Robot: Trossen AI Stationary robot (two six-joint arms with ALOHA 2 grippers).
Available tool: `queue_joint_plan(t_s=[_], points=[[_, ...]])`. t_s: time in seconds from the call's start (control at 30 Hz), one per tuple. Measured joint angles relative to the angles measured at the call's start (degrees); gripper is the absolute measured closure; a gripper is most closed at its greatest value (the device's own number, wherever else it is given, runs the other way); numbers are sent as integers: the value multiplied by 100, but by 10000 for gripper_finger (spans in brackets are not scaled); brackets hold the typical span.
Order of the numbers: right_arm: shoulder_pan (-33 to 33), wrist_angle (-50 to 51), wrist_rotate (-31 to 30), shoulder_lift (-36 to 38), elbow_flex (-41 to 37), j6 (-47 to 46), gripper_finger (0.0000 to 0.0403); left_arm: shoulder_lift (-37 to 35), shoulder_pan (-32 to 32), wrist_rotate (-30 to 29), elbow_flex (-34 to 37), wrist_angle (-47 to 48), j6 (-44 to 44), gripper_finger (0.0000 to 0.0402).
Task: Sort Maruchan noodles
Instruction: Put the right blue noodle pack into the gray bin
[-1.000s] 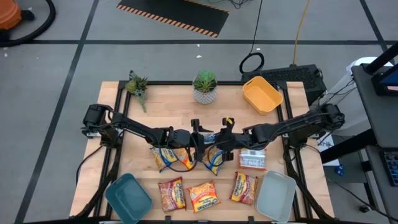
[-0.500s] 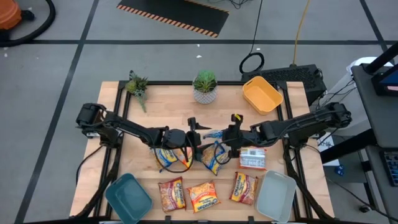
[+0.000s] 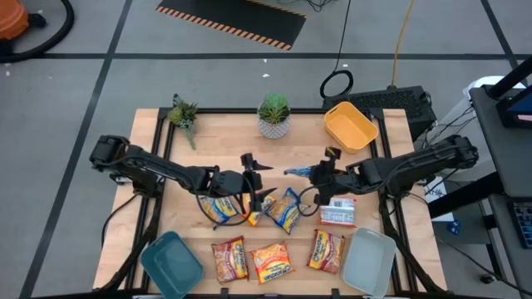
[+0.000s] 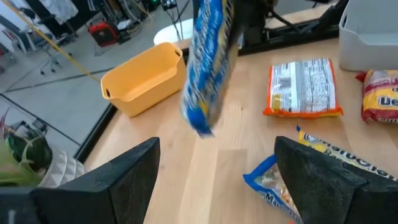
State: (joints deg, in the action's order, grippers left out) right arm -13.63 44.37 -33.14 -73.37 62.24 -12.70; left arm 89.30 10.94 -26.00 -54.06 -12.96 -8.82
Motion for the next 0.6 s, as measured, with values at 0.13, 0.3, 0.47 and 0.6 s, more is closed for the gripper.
queue_joint_plan(t_s=[0.13, 0.3, 0.47, 0.6], points=[[-2, 450, -136, 55, -2, -300, 312, 0, -4, 2, 2, 244, 32, 80], [-66, 751, -127, 98, -2, -620, 312, 0, -4, 2, 2, 391, 50, 80], [-226, 762, 373, 141, 7, -1104, 312, 0, -2, 6, 2, 510, 234, 80], [-397, 1094, 1346, 135, 288, -1863, 312, 0, 45, 9, 2, 715, 437, 80]])
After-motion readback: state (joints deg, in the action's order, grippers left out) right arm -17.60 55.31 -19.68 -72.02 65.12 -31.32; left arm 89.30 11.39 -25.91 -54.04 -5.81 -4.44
